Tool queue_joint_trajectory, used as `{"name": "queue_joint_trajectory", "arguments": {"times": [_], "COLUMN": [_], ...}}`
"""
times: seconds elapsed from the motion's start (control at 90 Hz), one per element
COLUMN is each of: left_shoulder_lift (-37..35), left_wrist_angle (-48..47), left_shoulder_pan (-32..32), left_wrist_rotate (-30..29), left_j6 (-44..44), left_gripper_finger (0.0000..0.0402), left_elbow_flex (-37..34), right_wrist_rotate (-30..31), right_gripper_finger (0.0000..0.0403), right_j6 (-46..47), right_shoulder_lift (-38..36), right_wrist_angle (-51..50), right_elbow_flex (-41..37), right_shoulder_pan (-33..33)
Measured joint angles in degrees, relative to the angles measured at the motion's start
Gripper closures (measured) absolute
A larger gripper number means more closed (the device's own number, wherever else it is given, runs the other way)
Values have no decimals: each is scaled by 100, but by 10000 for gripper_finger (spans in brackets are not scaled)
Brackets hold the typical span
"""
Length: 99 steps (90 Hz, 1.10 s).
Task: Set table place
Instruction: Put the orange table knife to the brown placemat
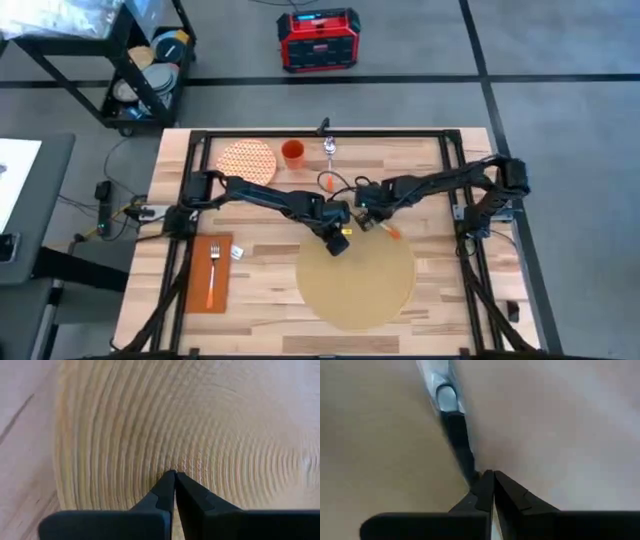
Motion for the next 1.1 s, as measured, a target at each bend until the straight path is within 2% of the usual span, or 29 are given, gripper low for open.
{"name": "queue_joint_trajectory", "arguments": {"times": [0.267,0.489,0.844,1.1], "left_shoulder_lift": [0,0,0,0], "left_wrist_angle": [8,15,15,43], "left_shoulder_pan": [0,0,2,2], "left_wrist_rotate": [-6,-17,-15,-17], "left_j6": [-4,-7,0,7], "left_gripper_finger": [402,402,402,402], "left_elbow_flex": [-2,-2,-2,-2], "right_wrist_rotate": [280,436,447,364], "right_gripper_finger": [403,403,403,403], "right_j6": [498,944,1892,2188], "right_shoulder_lift": [-52,-46,-83,-125], "right_wrist_angle": [-756,-837,-224,18], "right_elbow_flex": [-7,-7,-473,-497], "right_shoulder_pan": [544,919,1366,1574]}}
